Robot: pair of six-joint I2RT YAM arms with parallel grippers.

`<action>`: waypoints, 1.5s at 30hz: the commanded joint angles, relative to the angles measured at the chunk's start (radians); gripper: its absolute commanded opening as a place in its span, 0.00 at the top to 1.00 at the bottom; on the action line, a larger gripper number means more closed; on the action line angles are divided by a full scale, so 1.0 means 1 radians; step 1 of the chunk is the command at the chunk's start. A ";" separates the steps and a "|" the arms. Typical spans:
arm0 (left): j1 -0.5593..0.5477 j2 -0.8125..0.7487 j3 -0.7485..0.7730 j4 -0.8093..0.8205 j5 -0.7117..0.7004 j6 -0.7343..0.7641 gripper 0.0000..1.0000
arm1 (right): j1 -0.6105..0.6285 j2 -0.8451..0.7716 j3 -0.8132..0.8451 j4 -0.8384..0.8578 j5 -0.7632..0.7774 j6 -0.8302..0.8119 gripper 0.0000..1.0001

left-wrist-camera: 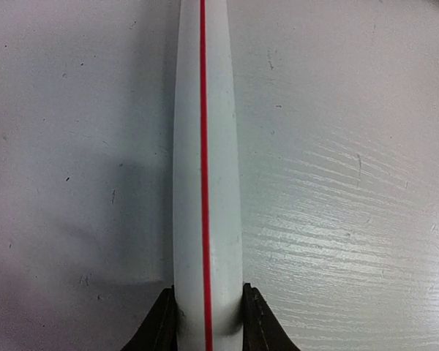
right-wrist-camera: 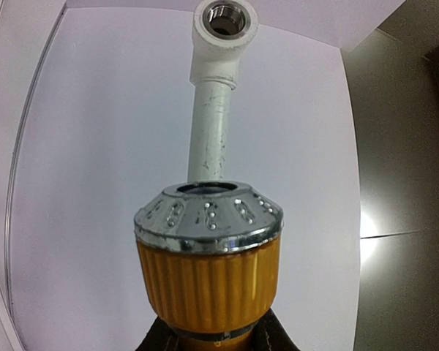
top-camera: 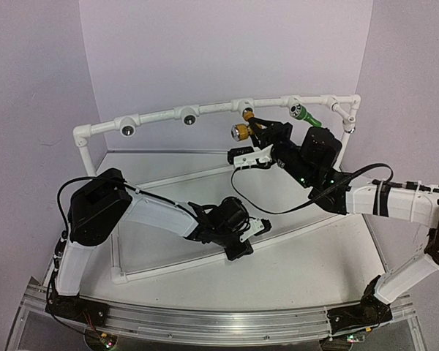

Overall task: Install the water faucets
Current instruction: Screw the water faucet onto the adaptor.

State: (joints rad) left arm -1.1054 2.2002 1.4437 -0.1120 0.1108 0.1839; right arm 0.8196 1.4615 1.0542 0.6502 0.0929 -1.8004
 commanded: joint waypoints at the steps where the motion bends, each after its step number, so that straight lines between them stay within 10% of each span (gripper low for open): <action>1: 0.012 0.029 -0.043 -0.101 0.011 0.094 1.00 | -0.007 0.016 0.068 0.056 0.038 0.030 1.00; 45: -0.010 0.043 -0.026 -0.120 0.023 0.100 1.00 | 0.033 0.043 0.116 0.036 0.161 0.185 1.00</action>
State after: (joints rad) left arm -1.1038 2.2002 1.4433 -0.1127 0.1183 0.1873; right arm 0.8491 1.4964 1.1003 0.6412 0.1817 -1.7105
